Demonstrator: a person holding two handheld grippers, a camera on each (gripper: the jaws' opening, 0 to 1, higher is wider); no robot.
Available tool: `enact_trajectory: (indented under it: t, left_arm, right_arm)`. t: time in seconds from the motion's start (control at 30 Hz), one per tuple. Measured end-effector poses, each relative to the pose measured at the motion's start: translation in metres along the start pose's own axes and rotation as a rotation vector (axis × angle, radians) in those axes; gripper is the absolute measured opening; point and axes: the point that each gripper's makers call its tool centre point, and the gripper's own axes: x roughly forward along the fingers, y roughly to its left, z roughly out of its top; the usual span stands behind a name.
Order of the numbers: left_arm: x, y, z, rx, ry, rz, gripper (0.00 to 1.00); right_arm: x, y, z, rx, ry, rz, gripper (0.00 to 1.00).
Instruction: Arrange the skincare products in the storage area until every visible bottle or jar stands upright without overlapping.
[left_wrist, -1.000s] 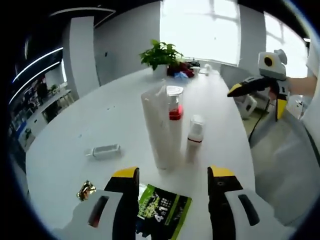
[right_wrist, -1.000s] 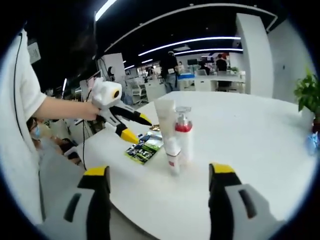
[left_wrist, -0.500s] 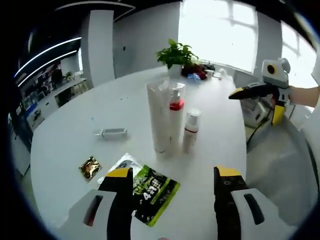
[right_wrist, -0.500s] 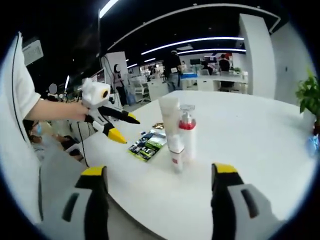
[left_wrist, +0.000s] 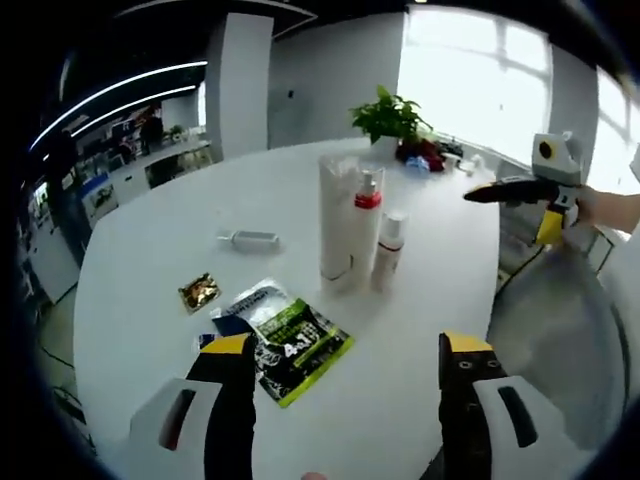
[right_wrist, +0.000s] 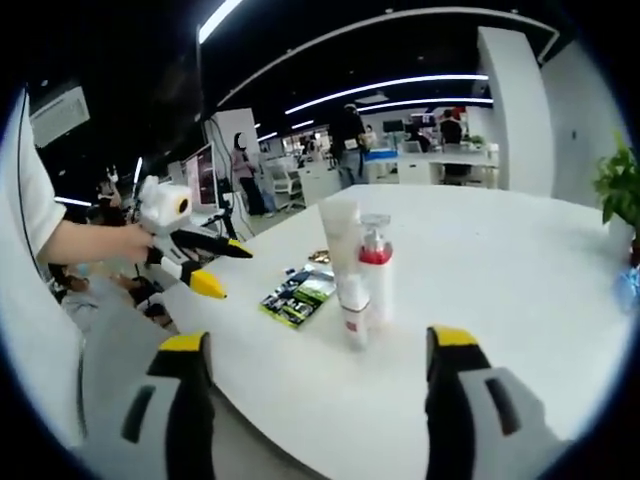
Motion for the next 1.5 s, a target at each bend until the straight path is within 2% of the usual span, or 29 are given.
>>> enact_trajectory:
  t: [0.47, 0.67, 0.87, 1.07, 1.2, 1.5]
  left_arm:
    - [-0.029, 0.004, -0.014, -0.112, -0.038, 0.103, 0.78]
    - [-0.039, -0.002, -0.022, -0.132, -0.037, 0.127, 0.80]
    - [-0.048, -0.007, -0.031, -0.189, -0.054, 0.162, 0.82]
    - [-0.056, -0.014, -0.041, -0.180, -0.030, 0.179, 0.87]
    - [-0.062, -0.012, -0.041, -0.204, -0.049, 0.204, 0.88]
    - [-0.068, -0.014, -0.049, -0.206, -0.041, 0.227, 0.89]
  right_arm:
    - [-0.003, -0.001, -0.006, 0.019, 0.006, 0.006, 0.89]
    - [-0.004, 0.002, -0.012, 0.024, 0.016, 0.018, 0.88]
    - [-0.005, 0.003, -0.014, 0.027, 0.022, 0.024, 0.88]
    - [-0.006, 0.002, -0.015, 0.032, 0.023, 0.026, 0.88]
    - [-0.006, 0.002, -0.015, 0.043, 0.021, 0.030, 0.88]
    - [-0.007, 0.001, -0.014, 0.034, 0.026, 0.033, 0.88]
